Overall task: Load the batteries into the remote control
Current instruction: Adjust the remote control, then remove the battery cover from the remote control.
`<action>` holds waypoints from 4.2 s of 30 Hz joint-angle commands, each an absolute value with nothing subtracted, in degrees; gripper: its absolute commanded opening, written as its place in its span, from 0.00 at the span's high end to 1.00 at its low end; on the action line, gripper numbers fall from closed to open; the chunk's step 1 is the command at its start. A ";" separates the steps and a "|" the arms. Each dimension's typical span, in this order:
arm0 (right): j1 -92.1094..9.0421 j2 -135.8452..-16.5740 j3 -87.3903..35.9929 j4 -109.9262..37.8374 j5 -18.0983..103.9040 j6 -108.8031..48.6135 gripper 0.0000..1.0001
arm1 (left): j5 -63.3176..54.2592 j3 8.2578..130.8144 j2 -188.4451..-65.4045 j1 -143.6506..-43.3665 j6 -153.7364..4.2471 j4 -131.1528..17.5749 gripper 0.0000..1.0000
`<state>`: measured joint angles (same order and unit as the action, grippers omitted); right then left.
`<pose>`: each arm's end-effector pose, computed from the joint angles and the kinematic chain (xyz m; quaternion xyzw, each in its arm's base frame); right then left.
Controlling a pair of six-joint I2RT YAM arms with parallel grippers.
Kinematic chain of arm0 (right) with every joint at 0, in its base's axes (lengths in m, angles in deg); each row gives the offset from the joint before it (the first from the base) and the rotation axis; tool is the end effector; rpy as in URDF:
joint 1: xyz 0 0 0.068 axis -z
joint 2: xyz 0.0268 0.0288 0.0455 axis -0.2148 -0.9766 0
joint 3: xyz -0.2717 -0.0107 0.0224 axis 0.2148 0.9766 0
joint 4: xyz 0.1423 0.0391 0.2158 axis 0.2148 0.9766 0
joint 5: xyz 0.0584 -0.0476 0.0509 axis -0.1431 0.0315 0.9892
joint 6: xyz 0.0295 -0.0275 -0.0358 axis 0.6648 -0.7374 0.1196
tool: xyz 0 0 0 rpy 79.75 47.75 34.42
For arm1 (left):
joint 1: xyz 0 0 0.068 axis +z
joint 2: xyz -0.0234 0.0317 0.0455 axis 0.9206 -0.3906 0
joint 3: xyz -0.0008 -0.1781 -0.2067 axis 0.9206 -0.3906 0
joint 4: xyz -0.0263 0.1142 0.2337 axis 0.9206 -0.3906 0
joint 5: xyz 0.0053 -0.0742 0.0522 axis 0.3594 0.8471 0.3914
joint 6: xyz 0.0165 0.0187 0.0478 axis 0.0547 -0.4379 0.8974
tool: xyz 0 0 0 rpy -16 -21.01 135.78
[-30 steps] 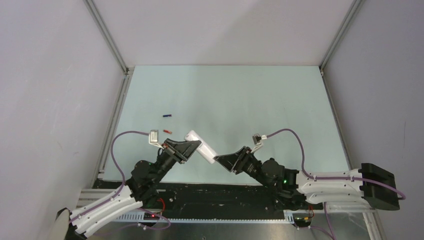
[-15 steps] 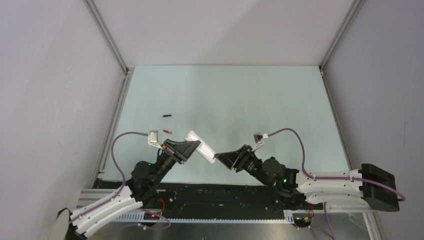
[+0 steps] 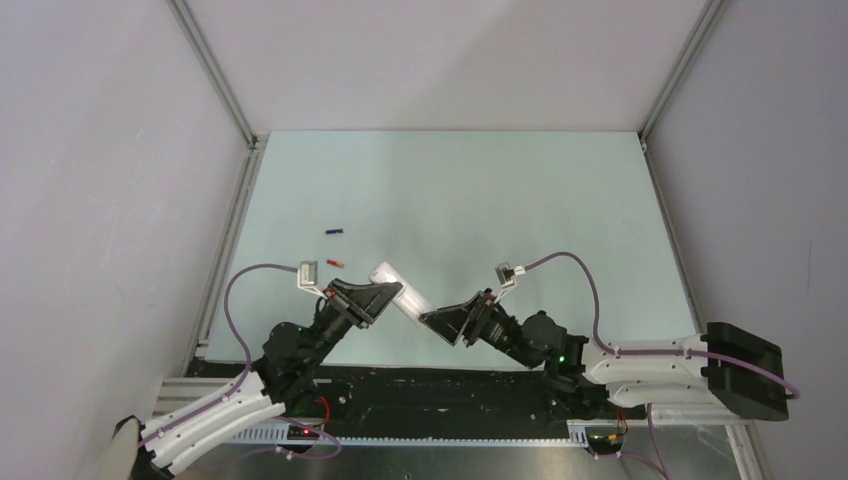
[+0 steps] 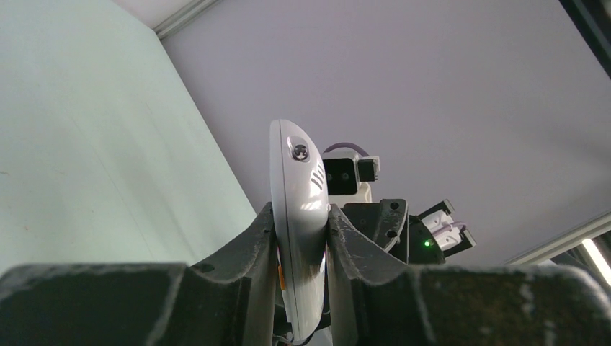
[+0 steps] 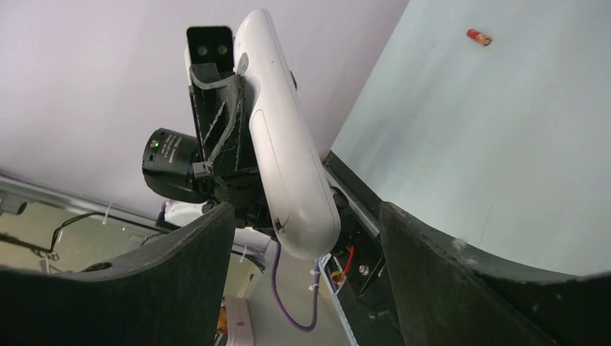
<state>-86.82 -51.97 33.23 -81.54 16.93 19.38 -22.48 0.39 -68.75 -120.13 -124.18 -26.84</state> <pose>0.0670 0.1983 0.2314 0.0104 0.6786 0.6153 0.4010 0.0792 -0.0955 0.2231 -0.1085 0.5807 -0.6489 0.4796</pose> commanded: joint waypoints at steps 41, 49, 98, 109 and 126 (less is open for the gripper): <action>-82.24 -53.91 31.92 -85.83 37.81 14.33 1.00 | -11.19 2.29 -72.19 -120.15 -127.31 -22.15 0.43; -82.12 -53.95 31.92 -85.10 38.44 15.08 1.00 | -12.08 1.64 -71.06 -120.19 -127.51 -22.15 0.59; -85.79 -59.46 33.52 -99.40 25.67 15.00 0.52 | -18.38 -1.65 -68.04 -120.16 -131.11 -22.15 1.00; -85.52 -56.56 33.10 -93.84 22.80 15.79 0.94 | -17.43 -1.53 -68.14 -120.17 -130.93 -22.15 0.82; -80.00 -48.19 32.53 -80.09 32.02 19.63 1.00 | -14.58 0.51 -70.76 -120.19 -128.93 -22.15 0.58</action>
